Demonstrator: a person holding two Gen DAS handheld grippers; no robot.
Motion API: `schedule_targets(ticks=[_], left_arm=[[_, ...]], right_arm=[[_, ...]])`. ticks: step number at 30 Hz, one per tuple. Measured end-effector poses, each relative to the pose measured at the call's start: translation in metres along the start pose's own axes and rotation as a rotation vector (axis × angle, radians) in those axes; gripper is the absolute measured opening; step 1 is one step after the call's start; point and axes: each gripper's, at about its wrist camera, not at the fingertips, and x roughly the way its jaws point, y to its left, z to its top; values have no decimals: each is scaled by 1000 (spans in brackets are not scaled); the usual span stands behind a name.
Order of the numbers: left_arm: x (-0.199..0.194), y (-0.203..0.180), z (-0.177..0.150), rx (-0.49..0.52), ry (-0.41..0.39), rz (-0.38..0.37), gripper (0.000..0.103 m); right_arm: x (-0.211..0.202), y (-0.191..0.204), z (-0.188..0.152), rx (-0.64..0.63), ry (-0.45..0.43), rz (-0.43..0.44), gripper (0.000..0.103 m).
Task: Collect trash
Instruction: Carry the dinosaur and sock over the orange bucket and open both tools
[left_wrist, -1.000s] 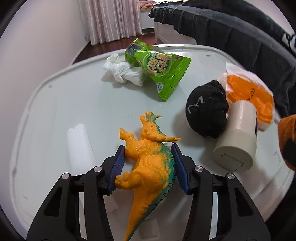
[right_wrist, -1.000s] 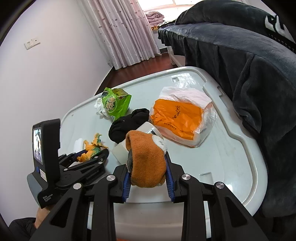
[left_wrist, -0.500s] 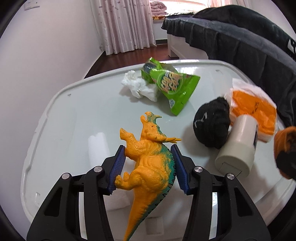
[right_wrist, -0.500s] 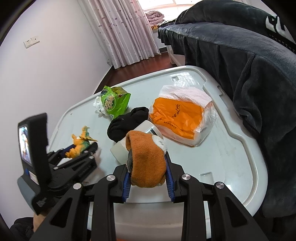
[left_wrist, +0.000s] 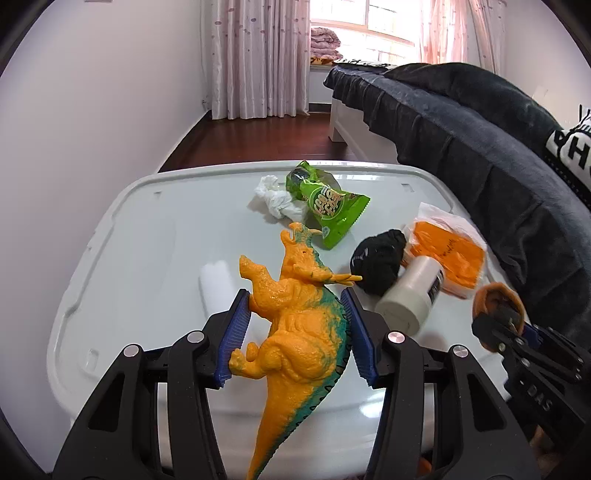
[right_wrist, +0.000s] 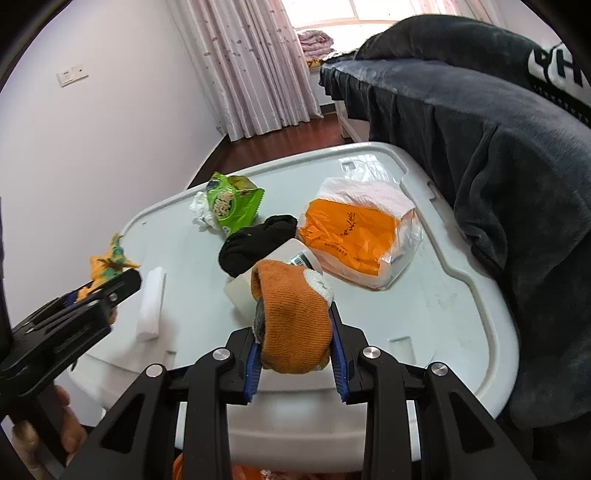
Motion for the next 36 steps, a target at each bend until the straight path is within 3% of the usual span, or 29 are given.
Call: schedule_targets(ticks=[11, 22, 29, 36], left_arm=[[-47, 11, -38, -34, 14, -22, 50], [-91, 4, -111, 10, 64, -29, 50], [-95, 4, -148, 21, 154, -16, 50], [-78, -2, -174, 37, 254, -25, 50]], right_arm=[[-42, 15, -33, -83, 3, 23, 31], [-86, 32, -93, -158, 71, 91, 31], [-100, 40, -123, -211, 125, 108, 31], [-88, 43, -141, -227, 192, 101, 31]])
